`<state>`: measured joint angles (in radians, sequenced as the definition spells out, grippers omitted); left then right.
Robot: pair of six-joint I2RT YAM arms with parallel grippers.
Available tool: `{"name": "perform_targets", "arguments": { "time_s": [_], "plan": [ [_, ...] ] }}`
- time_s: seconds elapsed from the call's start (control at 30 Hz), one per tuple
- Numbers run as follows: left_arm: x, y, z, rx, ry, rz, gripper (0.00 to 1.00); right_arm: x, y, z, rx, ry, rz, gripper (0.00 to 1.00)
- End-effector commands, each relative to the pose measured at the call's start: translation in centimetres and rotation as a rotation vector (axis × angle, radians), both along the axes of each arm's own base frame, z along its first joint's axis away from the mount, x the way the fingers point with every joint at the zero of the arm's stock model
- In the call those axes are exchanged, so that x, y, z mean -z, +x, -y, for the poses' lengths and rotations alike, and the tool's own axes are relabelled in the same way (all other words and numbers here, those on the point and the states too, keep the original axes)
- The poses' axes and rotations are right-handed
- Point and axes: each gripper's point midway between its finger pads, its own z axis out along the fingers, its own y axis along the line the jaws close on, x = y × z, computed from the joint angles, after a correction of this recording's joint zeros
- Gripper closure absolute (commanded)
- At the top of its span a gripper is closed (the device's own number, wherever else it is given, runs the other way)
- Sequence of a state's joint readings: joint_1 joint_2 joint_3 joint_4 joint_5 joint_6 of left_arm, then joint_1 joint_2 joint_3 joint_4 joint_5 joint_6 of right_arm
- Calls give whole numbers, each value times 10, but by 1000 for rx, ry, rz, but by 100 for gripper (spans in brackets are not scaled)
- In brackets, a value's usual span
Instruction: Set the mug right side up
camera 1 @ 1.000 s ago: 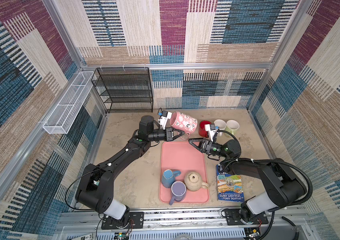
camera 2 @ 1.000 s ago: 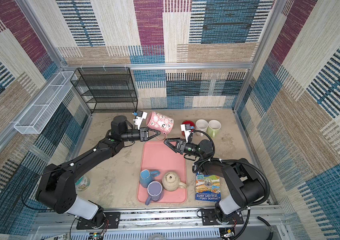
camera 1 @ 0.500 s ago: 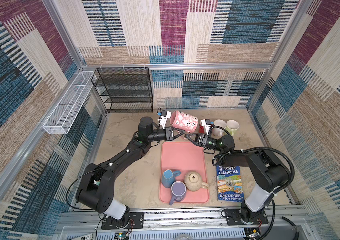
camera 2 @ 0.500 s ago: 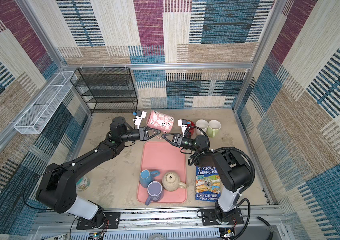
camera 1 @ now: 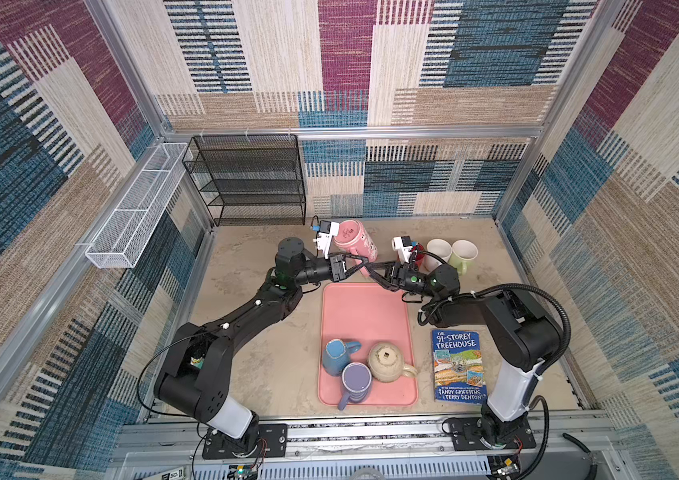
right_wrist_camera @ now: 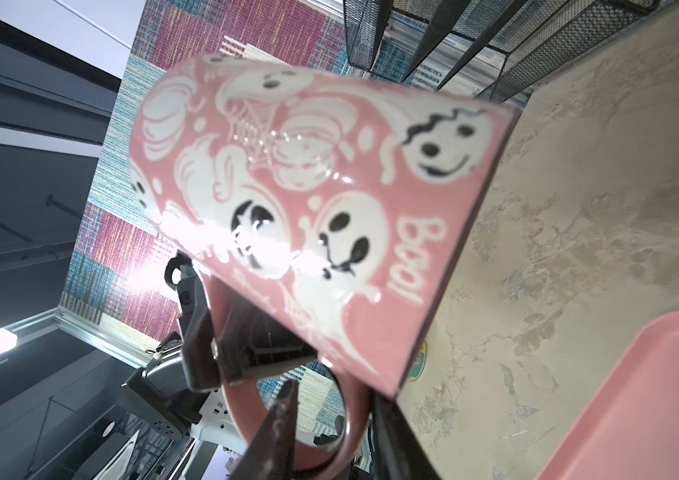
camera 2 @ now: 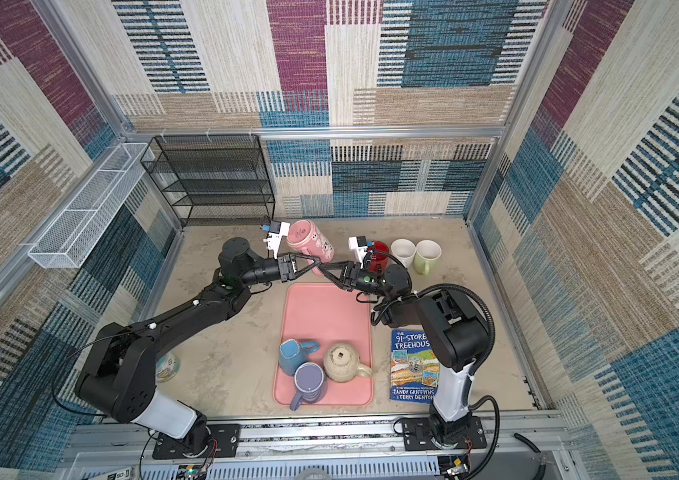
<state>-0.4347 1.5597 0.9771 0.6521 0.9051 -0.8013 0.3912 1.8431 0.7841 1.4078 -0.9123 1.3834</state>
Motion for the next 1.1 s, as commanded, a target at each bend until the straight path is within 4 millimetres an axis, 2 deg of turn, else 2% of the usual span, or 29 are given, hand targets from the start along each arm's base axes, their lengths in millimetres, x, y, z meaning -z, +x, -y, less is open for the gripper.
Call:
{"name": "perform_targets", "arguments": {
  "time_s": [0.0,0.13,0.3,0.53,0.57,0.63,0.8,1.07],
  "plan": [
    [-9,-10,4,58,-31,55,100,-61,-23,14,33,150,330,74],
    [-5,-7,5,49,-26,45,100,-58,-24,14,31,137,322,69],
    [6,-6,3,26,-5,29,100,-44,-24,14,57,67,293,60],
    [40,-10,-2,-20,76,10,100,-23,-31,21,126,-105,277,51],
    [52,-12,-1,-20,105,-20,100,-21,-31,24,148,-133,275,51],
    [64,-15,2,-19,133,-22,100,-16,-36,30,183,-179,278,51],
    [86,-20,17,5,173,-21,100,-15,-45,50,251,-251,299,50],
    [121,-26,61,108,195,-20,100,-26,-50,80,341,-301,329,50]
  ]
}}
